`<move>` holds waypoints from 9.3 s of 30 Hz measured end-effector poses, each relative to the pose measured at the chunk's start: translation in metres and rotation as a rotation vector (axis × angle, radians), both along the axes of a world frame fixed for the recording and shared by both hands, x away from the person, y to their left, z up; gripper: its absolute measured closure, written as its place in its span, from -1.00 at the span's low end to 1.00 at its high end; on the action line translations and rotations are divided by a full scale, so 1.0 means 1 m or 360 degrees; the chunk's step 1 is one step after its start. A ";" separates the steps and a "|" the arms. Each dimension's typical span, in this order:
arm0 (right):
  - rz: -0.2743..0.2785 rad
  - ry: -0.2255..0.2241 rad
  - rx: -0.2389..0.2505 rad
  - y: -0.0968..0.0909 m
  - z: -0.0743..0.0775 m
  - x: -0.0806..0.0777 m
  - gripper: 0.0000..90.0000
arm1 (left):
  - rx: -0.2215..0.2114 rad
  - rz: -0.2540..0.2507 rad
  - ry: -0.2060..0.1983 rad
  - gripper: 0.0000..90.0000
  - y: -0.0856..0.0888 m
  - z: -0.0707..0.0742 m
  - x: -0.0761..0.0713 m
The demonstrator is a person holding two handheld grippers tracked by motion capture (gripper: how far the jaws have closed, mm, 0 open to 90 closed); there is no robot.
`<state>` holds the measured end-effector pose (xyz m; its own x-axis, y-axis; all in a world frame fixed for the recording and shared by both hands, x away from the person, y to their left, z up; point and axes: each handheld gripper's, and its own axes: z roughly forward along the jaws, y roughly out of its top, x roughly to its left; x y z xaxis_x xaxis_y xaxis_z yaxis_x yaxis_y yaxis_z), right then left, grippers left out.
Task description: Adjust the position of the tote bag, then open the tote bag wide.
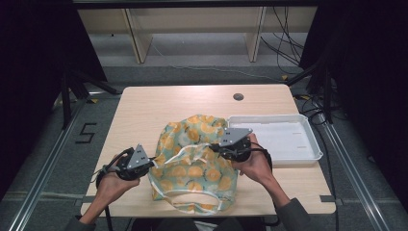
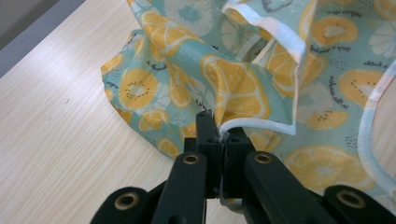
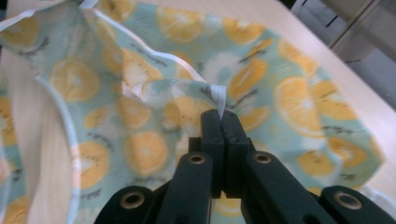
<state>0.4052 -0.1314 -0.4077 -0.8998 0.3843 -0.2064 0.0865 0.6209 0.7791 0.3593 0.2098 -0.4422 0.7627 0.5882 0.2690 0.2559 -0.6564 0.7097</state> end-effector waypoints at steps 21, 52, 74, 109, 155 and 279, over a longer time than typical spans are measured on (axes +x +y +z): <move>-0.0263 -0.0016 0.0193 -0.019 0.008 0.070 1.00 | -0.0057 0.0122 0.0113 0.27 0.026 -0.016 0.013; -0.0313 0.0064 0.0191 -0.020 -0.006 0.089 1.00 | -0.0084 -0.0037 0.0020 0.97 -0.026 0.016 0.030; -0.0625 0.0113 -0.0010 -0.031 -0.012 0.085 0.16 | -0.0427 0.0288 0.0226 0.97 0.009 -0.003 0.120; -0.0216 -0.0081 -0.0444 0.022 -0.049 0.006 0.94 | -0.0442 0.0264 0.0253 0.94 0.013 0.004 0.113; -0.0332 0.0114 0.0332 0.009 0.015 0.101 1.00 | 0.0100 0.0240 -0.0195 0.97 -0.037 0.009 0.102; -0.0502 0.0403 0.0122 0.065 -0.026 0.093 -0.38 | -0.0259 0.0211 0.0426 -0.39 0.003 -0.050 -0.065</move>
<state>0.4981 -0.0665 -0.4333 -0.7542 0.6549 0.0466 0.4583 0.4744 0.7516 0.2941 0.2131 -0.4922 0.7075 0.7058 -0.0358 0.5228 -0.4886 0.6985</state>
